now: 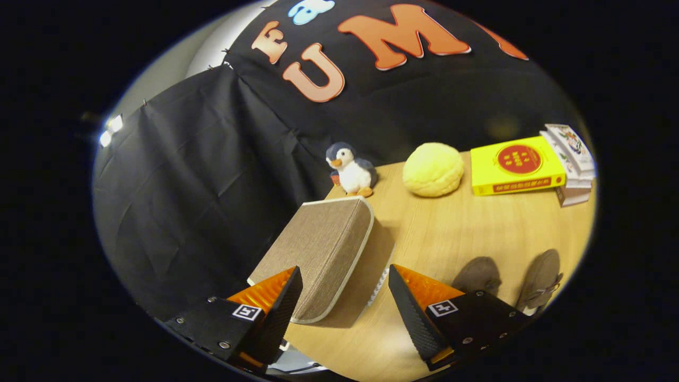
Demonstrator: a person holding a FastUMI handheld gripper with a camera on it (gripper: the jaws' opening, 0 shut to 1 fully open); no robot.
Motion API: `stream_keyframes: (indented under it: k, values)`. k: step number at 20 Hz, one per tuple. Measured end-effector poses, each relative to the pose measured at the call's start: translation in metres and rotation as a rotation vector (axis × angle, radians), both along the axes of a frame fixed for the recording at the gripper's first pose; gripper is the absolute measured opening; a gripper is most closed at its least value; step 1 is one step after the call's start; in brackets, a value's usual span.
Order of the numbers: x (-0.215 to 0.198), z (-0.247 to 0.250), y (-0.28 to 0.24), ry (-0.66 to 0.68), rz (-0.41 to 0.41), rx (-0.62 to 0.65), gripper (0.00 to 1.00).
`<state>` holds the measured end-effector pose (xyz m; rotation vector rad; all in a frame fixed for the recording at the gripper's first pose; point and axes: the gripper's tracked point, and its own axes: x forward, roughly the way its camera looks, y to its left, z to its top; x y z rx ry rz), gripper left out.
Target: Open the storage box then place both shoes into the box .Put the left shoe in first, then the right shoe, with the right side of both shoes facing outward in a uniform manner.
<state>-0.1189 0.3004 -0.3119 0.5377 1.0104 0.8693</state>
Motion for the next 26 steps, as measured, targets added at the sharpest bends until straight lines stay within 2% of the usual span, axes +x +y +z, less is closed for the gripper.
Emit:
stream_keyframes:
  k: [6, 9, 12, 16, 19, 23, 26]
  values:
    - [-0.019, -0.025, 0.037, 0.185, 0.052, 0.133, 0.96]
    - [-0.019, -0.028, 0.059, 0.272, 0.038, 0.216, 0.96]
    - [-0.015, -0.033, 0.070, 0.312, 0.022, 0.261, 0.96]
    - [-0.024, -0.048, 0.077, 0.353, 0.050, 0.284, 0.94]
    - [-0.024, -0.048, 0.076, 0.464, -0.020, 0.392, 0.94]
    - [-0.022, -0.042, 0.074, 0.525, -0.045, 0.487, 0.79]
    - [-0.021, -0.034, 0.071, 0.498, -0.049, 0.508, 0.65]
